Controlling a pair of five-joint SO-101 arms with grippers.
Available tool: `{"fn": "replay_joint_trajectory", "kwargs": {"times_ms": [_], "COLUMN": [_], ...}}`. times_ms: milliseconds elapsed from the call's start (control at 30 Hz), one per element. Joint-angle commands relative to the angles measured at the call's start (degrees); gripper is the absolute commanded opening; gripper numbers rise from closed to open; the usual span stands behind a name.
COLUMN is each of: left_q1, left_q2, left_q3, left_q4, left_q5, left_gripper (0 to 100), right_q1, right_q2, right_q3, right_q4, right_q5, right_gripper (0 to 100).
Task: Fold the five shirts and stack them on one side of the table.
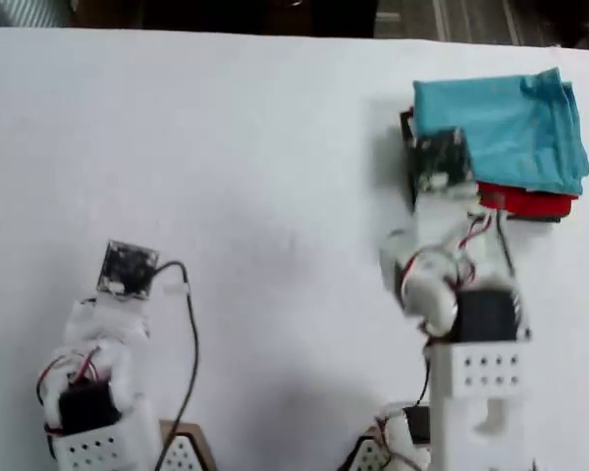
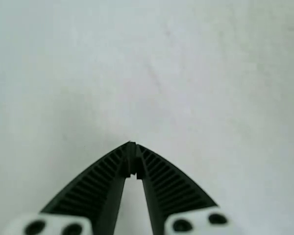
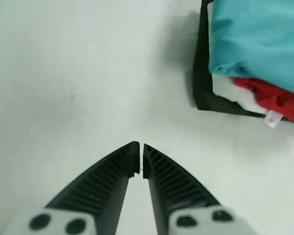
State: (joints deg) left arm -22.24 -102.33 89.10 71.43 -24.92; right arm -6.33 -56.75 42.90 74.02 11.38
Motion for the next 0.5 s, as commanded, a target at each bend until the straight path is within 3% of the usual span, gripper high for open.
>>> {"fn": "replay_joint_trajectory", "kwargs": {"times_ms": [0, 133, 233, 467], "left_q1": [0.4, 0.9, 6.5, 11.5], "left_q2": [-1.4, -2.1, -2.2, -1.9], "left_q3": [1.1, 3.2, 7.3, 8.0], "left_q4": [0.2, 0.9, 0.8, 2.1], "left_q5": [1.2, 12.6, 20.8, 22.9], "left_gripper": [3, 3, 3, 3], "right_q1": [0.0, 0.0, 0.0, -0.3], "right_q2": [-14.8, -29.8, -41.5, -44.3], "right_q3": [21.5, 39.4, 53.3, 54.2], "right_q4": [-7.1, -13.5, -15.8, -2.0], "right_q5": [-0.1, -0.2, -0.2, -0.4], "right_gripper": [2.4, 2.4, 2.4, 2.0]}}
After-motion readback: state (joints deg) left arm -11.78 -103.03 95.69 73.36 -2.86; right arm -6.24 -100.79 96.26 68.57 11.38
